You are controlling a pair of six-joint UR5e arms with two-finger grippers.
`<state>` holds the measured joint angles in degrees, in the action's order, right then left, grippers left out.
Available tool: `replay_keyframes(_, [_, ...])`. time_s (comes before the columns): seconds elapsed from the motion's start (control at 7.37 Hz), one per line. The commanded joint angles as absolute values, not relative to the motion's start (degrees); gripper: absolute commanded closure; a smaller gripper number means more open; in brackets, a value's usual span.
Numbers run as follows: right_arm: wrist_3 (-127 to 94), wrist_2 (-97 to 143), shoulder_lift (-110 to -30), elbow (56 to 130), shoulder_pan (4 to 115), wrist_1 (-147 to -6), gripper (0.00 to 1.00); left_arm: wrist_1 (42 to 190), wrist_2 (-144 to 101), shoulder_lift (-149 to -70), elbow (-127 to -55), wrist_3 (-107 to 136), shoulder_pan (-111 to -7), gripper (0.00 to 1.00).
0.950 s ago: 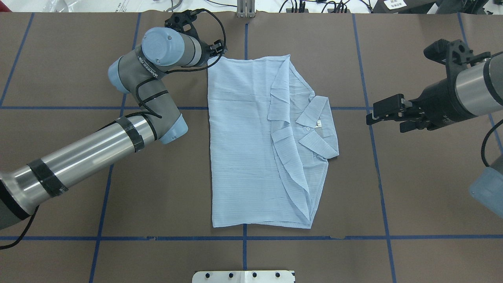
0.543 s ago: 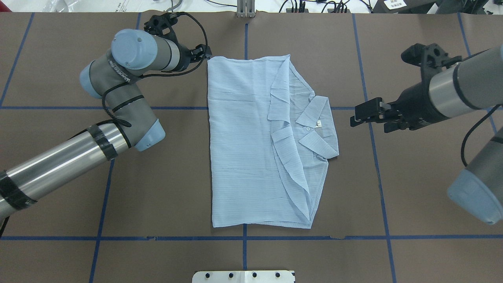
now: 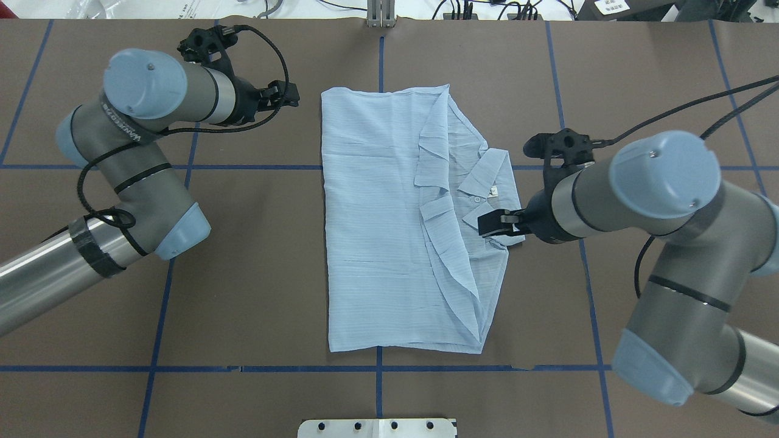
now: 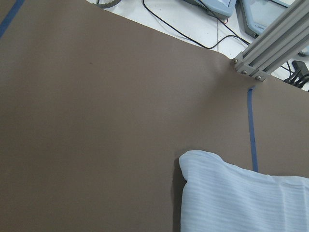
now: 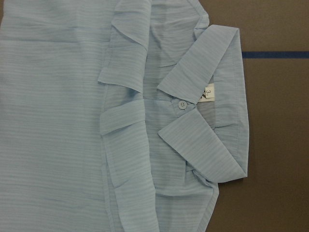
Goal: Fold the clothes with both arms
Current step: 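Release the shirt with the left gripper while the right gripper lowers onto the collar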
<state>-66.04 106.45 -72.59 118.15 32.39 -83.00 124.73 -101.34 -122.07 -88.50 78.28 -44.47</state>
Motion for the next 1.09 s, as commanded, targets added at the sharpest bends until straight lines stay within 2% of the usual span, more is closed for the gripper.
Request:
replay_keyframes(0.0, [-65.7,100.0,-65.3,112.9,26.6,-89.0,0.0,116.1,-103.8,-118.5,-99.6,78.2,-44.6,0.01])
replay_keyframes(0.54, [-59.7,91.8,-64.3,107.5,19.2,-90.2,0.0,115.9,-104.2,-117.7,-100.5,79.0,-44.2,0.01])
replay_keyframes(0.95, [-56.3,92.1,-64.2,105.2,17.9,-90.5,0.0,115.9,-105.1,-117.7,-100.5,79.2,-44.1,0.01])
